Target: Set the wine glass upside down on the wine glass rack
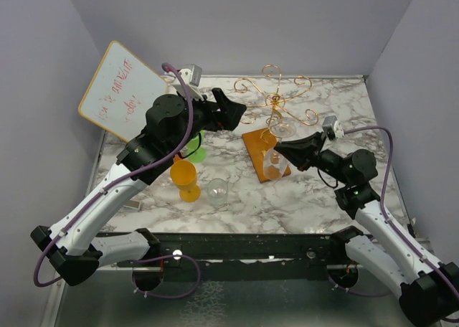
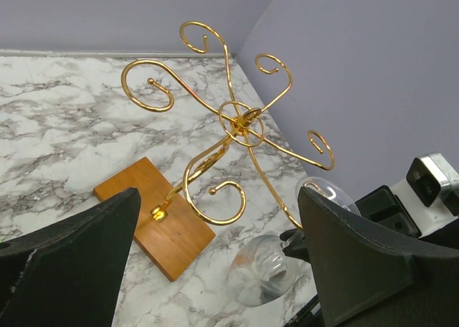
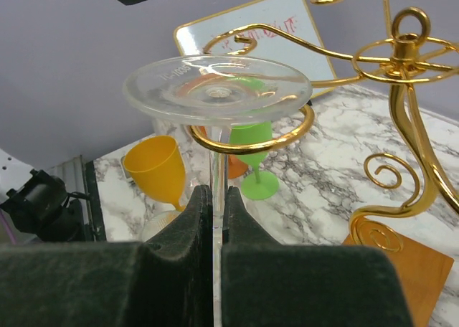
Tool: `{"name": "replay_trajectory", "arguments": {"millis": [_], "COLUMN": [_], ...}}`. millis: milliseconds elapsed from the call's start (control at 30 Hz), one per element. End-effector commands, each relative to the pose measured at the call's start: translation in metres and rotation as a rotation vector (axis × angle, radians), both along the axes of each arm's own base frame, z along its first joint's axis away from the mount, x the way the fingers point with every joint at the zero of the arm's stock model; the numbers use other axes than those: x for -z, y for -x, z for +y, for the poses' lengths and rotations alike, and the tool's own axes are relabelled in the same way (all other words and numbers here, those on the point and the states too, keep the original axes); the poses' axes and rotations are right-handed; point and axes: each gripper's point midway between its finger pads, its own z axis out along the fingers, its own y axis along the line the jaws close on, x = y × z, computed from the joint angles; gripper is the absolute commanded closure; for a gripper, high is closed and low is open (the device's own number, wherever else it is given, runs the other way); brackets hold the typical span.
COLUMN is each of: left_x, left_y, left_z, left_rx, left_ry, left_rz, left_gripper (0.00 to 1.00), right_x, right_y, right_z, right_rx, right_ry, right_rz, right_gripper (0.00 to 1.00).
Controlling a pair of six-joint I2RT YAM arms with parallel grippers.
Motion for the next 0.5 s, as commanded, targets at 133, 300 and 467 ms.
{"name": "replay_trajectory", "arguments": {"millis": [133,300,467], "left_x": [0.003,0.008,0.01], "left_y": [0.0,0.002,0.0], "left_z": [0.001,0.0,0.001], "left_rx": [0.007,0.023,0.02], "left_ry": [-0.026,-0.051,-0.078], "left_rz": [-0.005,-0.006,-0.009], "left_gripper": [0.08,0.06,0.05], "right_x": [0.013,0.032,0.038], "right_y": [-0.037,-0.038,-0.032], "right_z": [-0.02,-0.017,-0.02], "right_rx": [0.227,0.216,0.222], "right_ry": [-0.007,0.006,-0.015], "right_rz": [0.097,0.14,0.17], "right_gripper": [0.95,0.68,0.52]}}
